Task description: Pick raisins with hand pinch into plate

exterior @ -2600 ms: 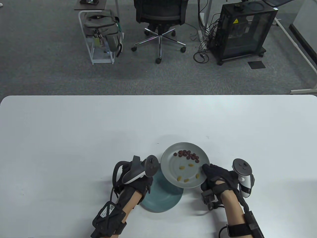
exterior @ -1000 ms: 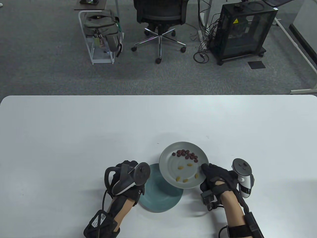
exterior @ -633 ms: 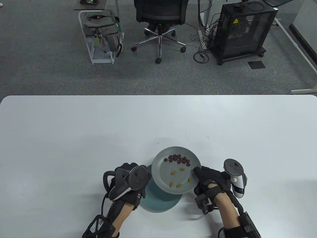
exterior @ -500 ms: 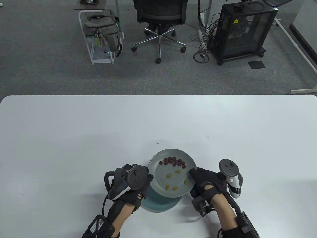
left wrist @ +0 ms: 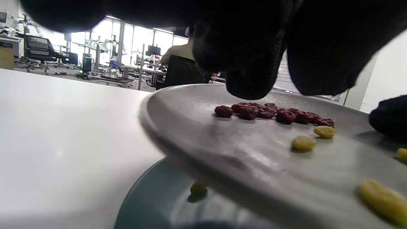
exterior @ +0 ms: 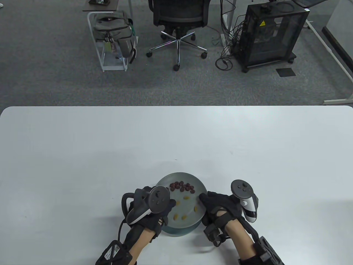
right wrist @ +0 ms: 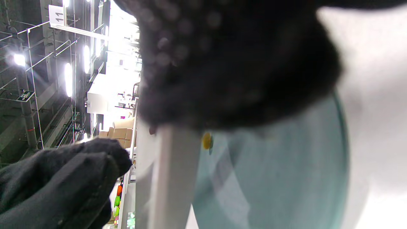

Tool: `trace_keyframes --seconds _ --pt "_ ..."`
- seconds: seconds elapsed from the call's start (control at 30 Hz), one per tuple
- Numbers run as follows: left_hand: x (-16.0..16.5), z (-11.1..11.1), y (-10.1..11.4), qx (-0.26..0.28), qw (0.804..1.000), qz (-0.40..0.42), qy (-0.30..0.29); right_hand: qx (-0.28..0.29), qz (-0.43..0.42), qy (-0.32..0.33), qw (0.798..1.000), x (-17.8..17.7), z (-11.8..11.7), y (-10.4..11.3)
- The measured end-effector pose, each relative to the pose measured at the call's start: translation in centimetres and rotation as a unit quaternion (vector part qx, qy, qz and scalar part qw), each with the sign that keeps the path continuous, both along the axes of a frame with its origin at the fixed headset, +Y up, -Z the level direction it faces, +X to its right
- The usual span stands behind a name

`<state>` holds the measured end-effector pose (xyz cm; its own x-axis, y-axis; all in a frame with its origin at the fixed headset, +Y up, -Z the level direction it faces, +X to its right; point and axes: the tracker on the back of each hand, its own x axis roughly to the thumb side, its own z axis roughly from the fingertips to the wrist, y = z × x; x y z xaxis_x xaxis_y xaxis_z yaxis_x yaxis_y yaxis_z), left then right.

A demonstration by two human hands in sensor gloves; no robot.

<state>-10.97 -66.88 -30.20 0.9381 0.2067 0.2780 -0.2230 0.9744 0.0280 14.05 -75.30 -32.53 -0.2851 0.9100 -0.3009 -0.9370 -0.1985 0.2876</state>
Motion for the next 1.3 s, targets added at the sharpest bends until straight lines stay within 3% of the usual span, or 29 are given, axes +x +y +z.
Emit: trace_keyframes --seconds 0.93,1.3 --pt "1.9 -0.2 -1.3 0.012 0.997 -0.07 0.007 -0.007 -0.017 0.016 1.0 -1.1 0.1 -0.1" --pt "2.3 -0.3 -1.4 0.007 0.997 -0.081 -0.016 -0.013 -0.028 0.023 0.999 -1.0 0.1 -0.1"
